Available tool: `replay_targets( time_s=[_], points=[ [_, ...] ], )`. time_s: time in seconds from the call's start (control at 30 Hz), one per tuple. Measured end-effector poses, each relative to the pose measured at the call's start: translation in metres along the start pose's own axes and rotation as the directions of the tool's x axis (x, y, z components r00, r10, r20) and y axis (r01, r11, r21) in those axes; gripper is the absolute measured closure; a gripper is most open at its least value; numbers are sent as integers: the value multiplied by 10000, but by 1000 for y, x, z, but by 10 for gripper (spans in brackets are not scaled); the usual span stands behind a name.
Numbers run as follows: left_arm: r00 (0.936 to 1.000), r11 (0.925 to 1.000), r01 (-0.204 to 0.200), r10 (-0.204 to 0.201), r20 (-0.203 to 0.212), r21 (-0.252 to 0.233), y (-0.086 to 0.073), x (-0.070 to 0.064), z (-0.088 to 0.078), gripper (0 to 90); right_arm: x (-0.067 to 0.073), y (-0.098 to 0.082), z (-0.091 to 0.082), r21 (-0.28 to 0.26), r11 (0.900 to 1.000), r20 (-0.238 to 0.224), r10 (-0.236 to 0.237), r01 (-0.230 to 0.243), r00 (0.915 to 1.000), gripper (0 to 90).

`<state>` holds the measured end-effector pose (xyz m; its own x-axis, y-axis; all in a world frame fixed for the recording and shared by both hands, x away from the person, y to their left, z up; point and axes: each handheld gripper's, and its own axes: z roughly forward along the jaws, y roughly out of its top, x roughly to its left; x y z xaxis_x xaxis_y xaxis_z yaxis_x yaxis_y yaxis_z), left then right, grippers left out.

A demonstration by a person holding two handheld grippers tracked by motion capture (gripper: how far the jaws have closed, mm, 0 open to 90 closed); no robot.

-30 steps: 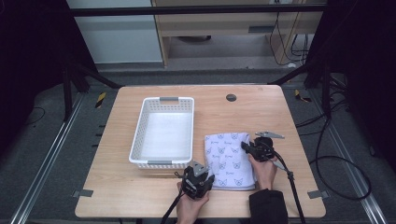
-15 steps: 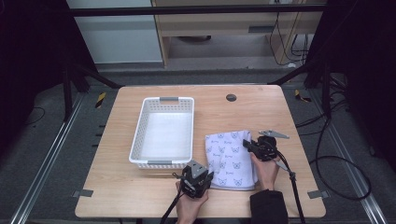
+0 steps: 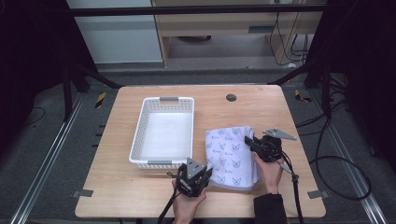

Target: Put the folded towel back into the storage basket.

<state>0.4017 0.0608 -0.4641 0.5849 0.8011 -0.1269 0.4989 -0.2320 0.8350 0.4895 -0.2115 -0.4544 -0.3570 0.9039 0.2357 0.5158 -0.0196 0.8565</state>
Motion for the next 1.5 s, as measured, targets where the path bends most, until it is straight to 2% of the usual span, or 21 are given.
replay_targets(
  time_s=[0.17, 0.57, 1.0, 1.3, 1.5],
  points=[
    [9999, 9998, -169, 169, -9, -116, 5, -1, -7, 807, 5, 5, -6, -229, 9997, -115, -124, 121, 9999, 760],
    [9998, 9979, -221, 220, -21, -613, 18, 2, -27, 809, 21, 18, -16, -743, 9968, -438, -340, 307, 9985, 761],
    [9988, 9955, -482, 470, -165, -810, 29, 4, -44, 815, 40, 32, -23, -1096, 9921, -627, -674, 602, 9958, 762],
    [9979, 9927, -598, 568, -316, -1047, 35, 8, -59, 817, 52, 44, -29, -1392, 9865, -723, -969, 861, 9927, 762],
    [9966, 9893, -716, 656, -507, -1273, 42, 14, -74, 817, 68, 56, -35, -1691, 9797, -836, -1228, 1073, 9889, 762]
  ],
)
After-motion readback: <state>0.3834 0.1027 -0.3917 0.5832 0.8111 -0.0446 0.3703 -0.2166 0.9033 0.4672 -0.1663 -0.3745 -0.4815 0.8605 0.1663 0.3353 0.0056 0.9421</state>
